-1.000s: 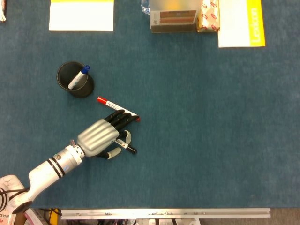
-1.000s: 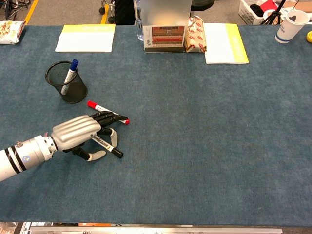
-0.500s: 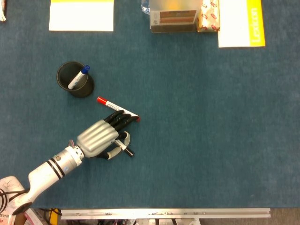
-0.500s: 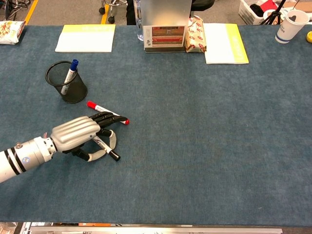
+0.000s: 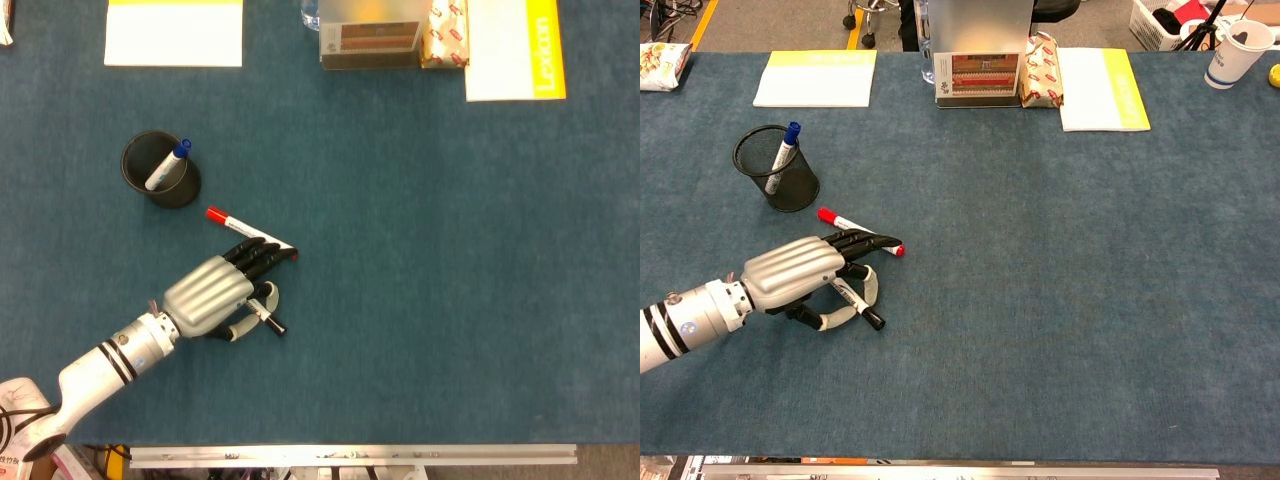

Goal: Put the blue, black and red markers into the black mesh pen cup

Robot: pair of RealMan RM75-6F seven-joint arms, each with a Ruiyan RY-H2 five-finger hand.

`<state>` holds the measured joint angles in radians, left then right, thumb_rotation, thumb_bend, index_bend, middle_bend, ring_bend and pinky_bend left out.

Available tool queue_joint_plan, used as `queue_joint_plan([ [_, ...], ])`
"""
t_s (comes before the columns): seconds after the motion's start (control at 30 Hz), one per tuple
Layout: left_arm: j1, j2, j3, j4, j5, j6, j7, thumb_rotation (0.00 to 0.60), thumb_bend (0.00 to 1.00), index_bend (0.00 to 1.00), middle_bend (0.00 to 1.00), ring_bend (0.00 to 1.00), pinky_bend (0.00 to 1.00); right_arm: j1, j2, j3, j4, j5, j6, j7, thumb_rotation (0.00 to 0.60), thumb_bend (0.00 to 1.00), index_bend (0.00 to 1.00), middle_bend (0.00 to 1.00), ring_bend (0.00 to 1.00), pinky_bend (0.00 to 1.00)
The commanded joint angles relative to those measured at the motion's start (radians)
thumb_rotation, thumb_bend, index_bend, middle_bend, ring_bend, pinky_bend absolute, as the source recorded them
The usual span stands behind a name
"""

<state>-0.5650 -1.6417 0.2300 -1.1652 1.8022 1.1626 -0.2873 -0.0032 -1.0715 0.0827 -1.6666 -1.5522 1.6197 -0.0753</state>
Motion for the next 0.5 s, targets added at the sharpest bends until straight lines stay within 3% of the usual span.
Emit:
queue_joint_plan([
  [0.03,-0.006,0.025,-0.006,-0.047,0.005,0.009,0.029,0.600,0.43,0.48,0.00,0.00,0.04,0.000,-0.001,-0.001,0.000,-0.001,0.000,-0.001,0.600,0.00,0.34,0.32,0.42,0.64],
  [0.3,-0.004,0.072,-0.027,-0.133,-0.001,0.030,0.092,0.600,0.43,0.48,0.00,0.00,0.04,0.000,-0.002,-0.001,0.001,0.000,-0.002,-0.004,0.600,0.00,0.34,0.32,0.42,0.64],
  [0.5,0.003,0.105,-0.071,-0.198,-0.040,0.045,0.140,0.600,0.44,0.49,0.00,0.00,0.04,0.001,-0.003,-0.001,0.001,0.001,-0.004,-0.006,0.600,0.00,0.34,0.32,0.42,0.64],
])
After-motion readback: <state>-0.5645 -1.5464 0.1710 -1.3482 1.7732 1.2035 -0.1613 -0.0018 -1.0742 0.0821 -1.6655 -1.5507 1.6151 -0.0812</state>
